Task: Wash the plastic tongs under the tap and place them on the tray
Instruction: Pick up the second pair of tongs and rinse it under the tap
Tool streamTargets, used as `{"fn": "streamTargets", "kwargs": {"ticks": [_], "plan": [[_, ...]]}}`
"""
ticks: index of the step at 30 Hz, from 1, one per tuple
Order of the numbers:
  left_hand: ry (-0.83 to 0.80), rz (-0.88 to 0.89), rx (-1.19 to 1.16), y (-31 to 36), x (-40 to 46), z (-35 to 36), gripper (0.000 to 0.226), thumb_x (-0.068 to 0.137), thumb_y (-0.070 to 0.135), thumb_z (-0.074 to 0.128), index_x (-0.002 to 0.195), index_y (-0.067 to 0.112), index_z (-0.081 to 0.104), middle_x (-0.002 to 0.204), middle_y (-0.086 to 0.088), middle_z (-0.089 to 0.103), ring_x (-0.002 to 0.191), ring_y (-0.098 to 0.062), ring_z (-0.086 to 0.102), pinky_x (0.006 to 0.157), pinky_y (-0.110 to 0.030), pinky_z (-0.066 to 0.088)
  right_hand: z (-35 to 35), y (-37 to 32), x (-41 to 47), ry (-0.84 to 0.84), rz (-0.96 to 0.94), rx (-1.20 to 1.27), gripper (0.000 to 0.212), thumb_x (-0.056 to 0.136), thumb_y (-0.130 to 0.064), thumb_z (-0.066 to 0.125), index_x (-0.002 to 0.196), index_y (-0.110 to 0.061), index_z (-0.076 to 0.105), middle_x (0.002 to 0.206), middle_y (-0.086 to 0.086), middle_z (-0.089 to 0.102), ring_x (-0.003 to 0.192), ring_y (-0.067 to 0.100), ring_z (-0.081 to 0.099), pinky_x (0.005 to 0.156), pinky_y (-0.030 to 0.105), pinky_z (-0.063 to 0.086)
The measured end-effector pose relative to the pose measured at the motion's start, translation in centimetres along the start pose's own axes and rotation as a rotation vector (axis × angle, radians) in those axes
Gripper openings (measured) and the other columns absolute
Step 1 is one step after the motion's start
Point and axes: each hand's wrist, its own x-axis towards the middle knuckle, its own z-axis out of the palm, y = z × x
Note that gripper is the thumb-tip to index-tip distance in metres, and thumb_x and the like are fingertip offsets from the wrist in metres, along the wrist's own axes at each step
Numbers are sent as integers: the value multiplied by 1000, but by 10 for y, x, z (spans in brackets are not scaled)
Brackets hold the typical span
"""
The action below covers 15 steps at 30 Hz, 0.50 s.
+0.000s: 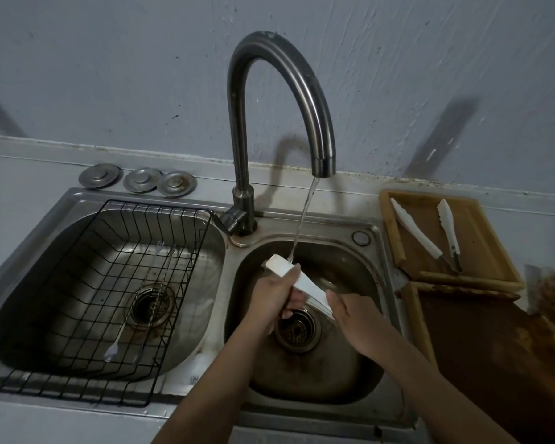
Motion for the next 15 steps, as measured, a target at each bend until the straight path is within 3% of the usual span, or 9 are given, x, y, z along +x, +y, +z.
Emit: {"fn": "streamTargets", "kwargs": {"ticks": [5,7,12,15], "plan": [[12,-158,-36,10,3,-6,64,95,55,21,86,5,60,41,-3,63,32,-9,55,37,-17,38,-4,10,-8,47,-37,-58,49,99,-38,31,54,-21,39,47,-3,36,40,7,37,47,19,28],[-55,-181,-22,11,2,-6,64,95,56,23,81,6,60,42,-2,64,34,-8,58,42,-18,41,-5,15,-9,31,-19,-41,48,99,-40,31,56,-21,42,48,-3,39,43,6,39,50,20,31],[-131,-152,166,8,-1,-3,39,86,48,55,80,11,65,49,2,68,44,-5,61,48,-17,45,-7,22,-9,-13,12,-22,46,98,-43,31,60,-24,49,53,-2,47,50,9,48,61,34,42],[-96,-187,70,8,3,-6,64,92,58,33,76,5,64,45,-3,66,40,-9,60,49,-21,44,-6,22,-10,-5,1,-33,46,97,-45,30,58,-26,46,51,-3,45,49,9,47,60,34,42]]}}
